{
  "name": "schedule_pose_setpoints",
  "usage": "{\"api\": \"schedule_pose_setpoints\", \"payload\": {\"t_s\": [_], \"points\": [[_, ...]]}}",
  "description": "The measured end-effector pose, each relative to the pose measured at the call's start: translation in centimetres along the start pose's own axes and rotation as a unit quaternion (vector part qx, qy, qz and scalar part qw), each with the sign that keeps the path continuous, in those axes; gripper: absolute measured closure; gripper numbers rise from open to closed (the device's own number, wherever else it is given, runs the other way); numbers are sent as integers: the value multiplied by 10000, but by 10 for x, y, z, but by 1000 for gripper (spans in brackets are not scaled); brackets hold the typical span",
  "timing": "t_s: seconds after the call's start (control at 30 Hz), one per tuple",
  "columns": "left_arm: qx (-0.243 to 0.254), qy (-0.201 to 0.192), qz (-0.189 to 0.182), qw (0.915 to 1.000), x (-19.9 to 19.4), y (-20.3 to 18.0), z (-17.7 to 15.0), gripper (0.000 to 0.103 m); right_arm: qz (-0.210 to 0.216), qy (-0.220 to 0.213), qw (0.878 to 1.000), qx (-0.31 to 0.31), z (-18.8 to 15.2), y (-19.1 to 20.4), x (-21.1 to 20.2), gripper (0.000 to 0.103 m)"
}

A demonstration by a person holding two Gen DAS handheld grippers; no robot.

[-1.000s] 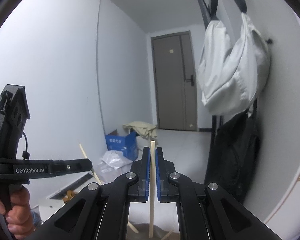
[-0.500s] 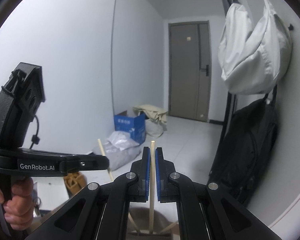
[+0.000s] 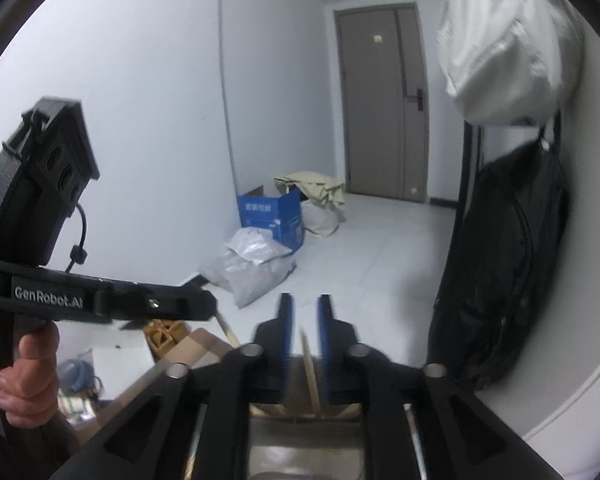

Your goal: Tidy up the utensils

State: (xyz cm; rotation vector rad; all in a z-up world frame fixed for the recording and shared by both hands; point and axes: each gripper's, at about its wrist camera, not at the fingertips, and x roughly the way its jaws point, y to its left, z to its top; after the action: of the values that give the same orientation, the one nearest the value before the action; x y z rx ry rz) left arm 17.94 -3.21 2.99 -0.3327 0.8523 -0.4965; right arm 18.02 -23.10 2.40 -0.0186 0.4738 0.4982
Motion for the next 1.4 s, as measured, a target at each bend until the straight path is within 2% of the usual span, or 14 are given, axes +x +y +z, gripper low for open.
{"api": "schedule_pose_setpoints", "payload": {"t_s": [0.03, 0.13, 0.2, 0.23, 0.3, 0.37, 0.57, 0.7, 0.77, 0.83, 0.97, 1.03, 1.27, 1.4], "points": [[23, -49, 104, 9999, -5, -1, 0, 95, 10, -19, 10000, 81, -1, -1, -4, 78], [-28, -170, 229, 9996, -15, 0, -3, 89, -70, -100, 9996, 239, -1, -2, -17, 76], [-86, -231, 320, 9992, -23, 2, -4, 83, -127, -174, 9991, 353, -1, -3, -27, 69], [-110, -277, 382, 9988, -28, 2, -6, 81, -178, -215, 9988, 403, -1, -2, -33, 62], [-118, -418, 494, 9978, -39, 1, -10, 66, -216, -331, 9980, 491, -2, 0, -46, 56], [-99, -584, 670, 9960, -49, -3, -13, 55, -207, -397, 9975, 539, -2, 5, -55, 47], [148, -966, 998, 9902, -77, -24, -28, 47, -284, -722, 9954, 557, -2, 31, -87, 28], [341, -1244, 1276, 9834, -93, -33, -39, 22, -344, -929, 9937, 518, -6, 48, -106, 22], [451, -1303, 1386, 9807, -98, -37, -44, 21, -405, -1051, 9922, 541, -9, 56, -115, 13], [521, -1360, 1455, 9786, -102, -39, -50, 20, -418, -1097, 9915, 556, -13, 64, -121, 10], [605, -1508, 1609, 9735, -109, -40, -61, 6, -430, -1183, 9905, 546, -22, 81, -131, 4], [593, -1580, 1641, 9719, -113, -39, -68, 5, -449, -1211, 9901, 544, -28, 87, -135, 1], [669, -1664, 1896, 9653, -114, -31, -93, 4, -487, -1072, 9902, 753, -58, 98, -137, 0], [592, -1651, 1945, 9651, -111, -20, -108, 4, -554, -910, 9909, 822, -78, 102, -131, 0]]}}
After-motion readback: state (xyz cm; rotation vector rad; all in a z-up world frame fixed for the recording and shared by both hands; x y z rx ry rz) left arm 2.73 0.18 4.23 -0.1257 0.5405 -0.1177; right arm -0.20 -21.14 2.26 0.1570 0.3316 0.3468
